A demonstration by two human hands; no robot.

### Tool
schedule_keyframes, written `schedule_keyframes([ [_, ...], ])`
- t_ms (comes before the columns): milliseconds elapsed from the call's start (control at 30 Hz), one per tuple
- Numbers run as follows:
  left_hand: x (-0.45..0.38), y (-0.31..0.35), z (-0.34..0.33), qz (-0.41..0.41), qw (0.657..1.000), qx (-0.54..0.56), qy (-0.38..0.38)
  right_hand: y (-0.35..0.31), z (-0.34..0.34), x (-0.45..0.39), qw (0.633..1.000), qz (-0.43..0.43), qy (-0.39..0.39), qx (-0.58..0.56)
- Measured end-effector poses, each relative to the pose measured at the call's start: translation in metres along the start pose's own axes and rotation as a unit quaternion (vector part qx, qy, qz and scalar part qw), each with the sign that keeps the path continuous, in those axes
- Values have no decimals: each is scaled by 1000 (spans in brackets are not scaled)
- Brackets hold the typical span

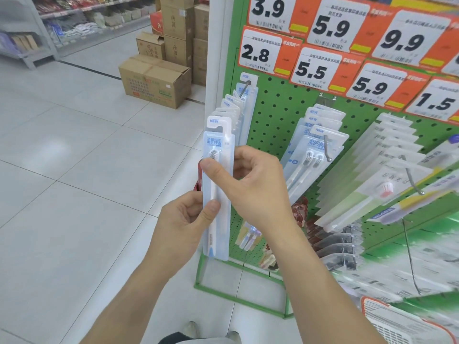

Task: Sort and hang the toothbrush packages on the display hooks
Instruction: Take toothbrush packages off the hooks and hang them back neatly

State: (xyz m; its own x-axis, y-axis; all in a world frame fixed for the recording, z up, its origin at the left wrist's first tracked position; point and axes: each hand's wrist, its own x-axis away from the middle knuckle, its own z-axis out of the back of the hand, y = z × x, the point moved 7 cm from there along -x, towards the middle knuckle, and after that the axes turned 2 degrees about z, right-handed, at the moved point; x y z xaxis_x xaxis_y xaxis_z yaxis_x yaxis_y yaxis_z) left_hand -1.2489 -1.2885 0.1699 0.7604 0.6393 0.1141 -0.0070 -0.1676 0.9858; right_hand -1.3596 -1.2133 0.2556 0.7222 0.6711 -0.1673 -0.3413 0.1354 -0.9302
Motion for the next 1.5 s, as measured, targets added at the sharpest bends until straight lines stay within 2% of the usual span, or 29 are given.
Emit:
schedule_keyframes([
  [167, -8, 3, 5, -15, 1000, 0, 22, -3, -3, -6, 1000, 5, 3, 0],
  [567, -12, 3, 3, -27, 1000, 8, 9, 4, 1, -8, 999, -25, 31, -29],
  [867, -16, 8, 4, -38, 999, -1, 8, 12, 1, -3, 993, -13, 102, -64],
  [1067, -25, 2, 6, -38, 999, -27, 22, 17, -3, -12, 997, -36, 62, -24],
  [1300, -40, 7, 19, -81, 988, -95, 92, 30, -1, -18, 994, -58, 87, 42],
  [1500, -69, 37, 21, -127, 988, -47, 77, 29, 1, -26, 992, -32, 109, 62],
])
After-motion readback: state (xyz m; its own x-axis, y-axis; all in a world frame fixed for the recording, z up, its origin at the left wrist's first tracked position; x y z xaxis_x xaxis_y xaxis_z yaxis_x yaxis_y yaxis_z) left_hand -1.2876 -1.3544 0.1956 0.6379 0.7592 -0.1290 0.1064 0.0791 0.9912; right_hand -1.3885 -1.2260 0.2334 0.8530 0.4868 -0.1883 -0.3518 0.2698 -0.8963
